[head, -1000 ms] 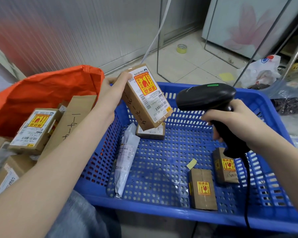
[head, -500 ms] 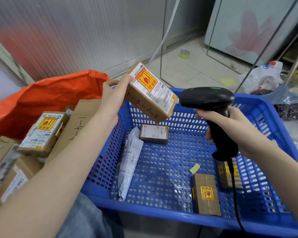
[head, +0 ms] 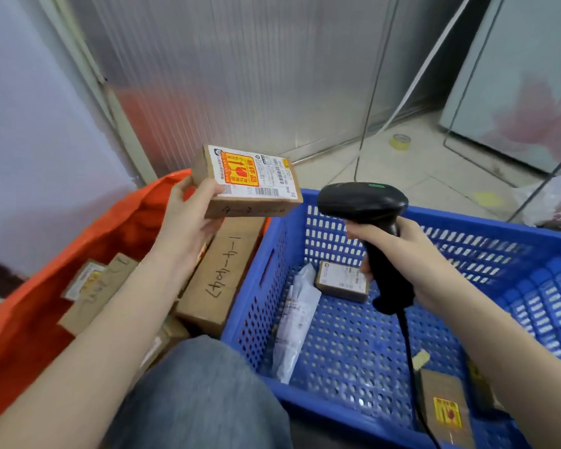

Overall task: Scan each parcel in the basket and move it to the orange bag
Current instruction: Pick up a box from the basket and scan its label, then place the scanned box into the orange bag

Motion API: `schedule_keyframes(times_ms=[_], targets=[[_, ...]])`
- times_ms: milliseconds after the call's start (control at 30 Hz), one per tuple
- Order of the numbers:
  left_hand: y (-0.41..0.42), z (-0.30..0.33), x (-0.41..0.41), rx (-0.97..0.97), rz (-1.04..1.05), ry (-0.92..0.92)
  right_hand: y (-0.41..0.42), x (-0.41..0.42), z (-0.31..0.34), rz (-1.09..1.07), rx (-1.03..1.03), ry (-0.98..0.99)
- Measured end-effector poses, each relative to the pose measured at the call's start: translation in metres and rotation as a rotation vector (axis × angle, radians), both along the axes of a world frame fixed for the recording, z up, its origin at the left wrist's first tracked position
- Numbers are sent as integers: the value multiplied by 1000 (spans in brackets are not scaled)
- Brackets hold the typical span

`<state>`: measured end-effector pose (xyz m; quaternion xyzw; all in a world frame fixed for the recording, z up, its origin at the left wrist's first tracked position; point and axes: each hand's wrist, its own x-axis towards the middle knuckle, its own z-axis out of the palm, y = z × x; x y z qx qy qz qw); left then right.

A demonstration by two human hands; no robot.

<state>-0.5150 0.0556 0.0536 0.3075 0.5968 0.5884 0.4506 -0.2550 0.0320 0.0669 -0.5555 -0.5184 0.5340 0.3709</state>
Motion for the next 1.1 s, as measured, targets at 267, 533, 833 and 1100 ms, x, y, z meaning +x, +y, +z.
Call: schedule_keyframes(times_ms=[267, 533, 833, 1100], targets=[[-70, -41, -111, -146, 187, -94, 2, -106, -7, 179, -3, 10], [-106, -87, -120, -587, -165, 362, -4, -167, -23, 306, -30, -25], [-85, -49, -97, -314, -130, 466, 0, -130, -18, 248, -53, -98], [-45, -3, -10, -28, -269, 574, -9, -23, 10, 98, -14, -185]])
